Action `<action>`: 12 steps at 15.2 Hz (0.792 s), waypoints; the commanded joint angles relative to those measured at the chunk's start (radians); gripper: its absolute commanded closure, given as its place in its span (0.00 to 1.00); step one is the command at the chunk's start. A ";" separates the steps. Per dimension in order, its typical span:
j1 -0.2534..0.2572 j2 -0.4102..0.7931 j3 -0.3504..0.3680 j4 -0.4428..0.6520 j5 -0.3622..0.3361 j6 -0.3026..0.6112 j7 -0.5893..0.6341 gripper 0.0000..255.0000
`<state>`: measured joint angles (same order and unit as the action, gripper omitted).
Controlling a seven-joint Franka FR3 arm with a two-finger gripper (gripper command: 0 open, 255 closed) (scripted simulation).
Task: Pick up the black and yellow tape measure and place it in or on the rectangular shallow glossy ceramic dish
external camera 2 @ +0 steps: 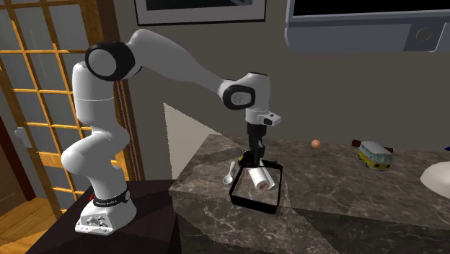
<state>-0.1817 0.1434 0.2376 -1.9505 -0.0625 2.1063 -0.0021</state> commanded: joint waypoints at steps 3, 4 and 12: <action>0.001 0.024 -0.001 -0.028 -0.008 0.051 0.006 1.00; 0.001 0.023 -0.001 -0.028 -0.008 0.051 0.006 1.00; 0.002 0.024 -0.001 -0.028 -0.008 0.051 0.007 0.00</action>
<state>-0.1800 0.1671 0.2362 -1.9780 -0.0708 2.1574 0.0044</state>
